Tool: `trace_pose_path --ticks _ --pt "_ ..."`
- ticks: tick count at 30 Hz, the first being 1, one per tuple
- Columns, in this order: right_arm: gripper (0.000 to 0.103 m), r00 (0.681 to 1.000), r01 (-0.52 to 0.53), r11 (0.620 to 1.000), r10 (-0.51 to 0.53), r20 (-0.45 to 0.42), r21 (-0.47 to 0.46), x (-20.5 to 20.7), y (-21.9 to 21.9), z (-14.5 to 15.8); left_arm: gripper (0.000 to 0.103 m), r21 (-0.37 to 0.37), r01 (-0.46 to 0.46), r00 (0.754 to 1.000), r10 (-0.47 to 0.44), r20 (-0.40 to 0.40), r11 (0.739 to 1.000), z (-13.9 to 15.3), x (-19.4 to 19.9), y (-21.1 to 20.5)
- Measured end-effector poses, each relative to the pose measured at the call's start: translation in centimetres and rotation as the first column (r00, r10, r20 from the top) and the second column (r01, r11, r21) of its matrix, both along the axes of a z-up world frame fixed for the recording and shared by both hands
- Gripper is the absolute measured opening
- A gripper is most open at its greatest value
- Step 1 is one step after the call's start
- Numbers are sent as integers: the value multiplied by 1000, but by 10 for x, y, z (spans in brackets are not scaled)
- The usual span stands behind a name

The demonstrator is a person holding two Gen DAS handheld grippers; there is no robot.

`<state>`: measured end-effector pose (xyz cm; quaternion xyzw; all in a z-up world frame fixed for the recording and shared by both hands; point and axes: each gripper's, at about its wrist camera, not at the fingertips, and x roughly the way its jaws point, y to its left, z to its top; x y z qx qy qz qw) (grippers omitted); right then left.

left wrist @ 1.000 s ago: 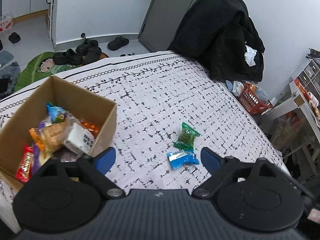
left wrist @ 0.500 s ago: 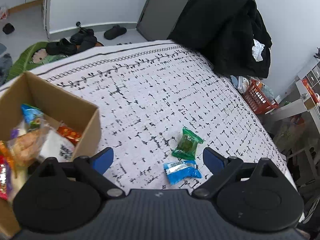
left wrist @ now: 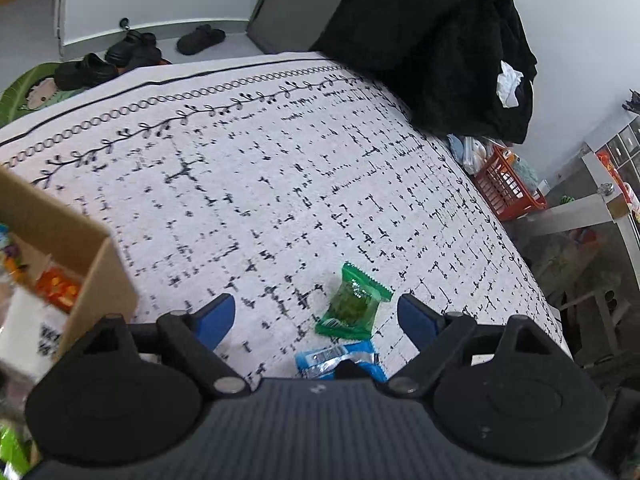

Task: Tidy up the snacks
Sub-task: 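Move both tools back over the green and blue packets, then grasp the green candy packet with the left tool while the right tool grasps the blue packet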

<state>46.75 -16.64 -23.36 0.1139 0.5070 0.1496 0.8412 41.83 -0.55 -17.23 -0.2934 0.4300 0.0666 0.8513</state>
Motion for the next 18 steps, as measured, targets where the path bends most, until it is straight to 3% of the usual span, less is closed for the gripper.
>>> trace_pose_path --ticks 2,5,14,18 --pt "54 1000 10 1000 -10 3 -10 3 1 -3 83 -7 13 1000 -13 -1 1000 -5 6 0" --pt "35 1000 20 1000 -20 5 -7 8 2 -3 81 -20 32 999 -32 -6 999 -15 15 -1" --pt "31 999 45 999 -45 -2 -4 19 -7 -2 80 -46 82 996 -83 -12 996 -39 40 -16" --pt "31 998 64 998 -64 4 -21 21 -13 -1 72 -44 105 994 -105 -20 994 -47 47 -23"
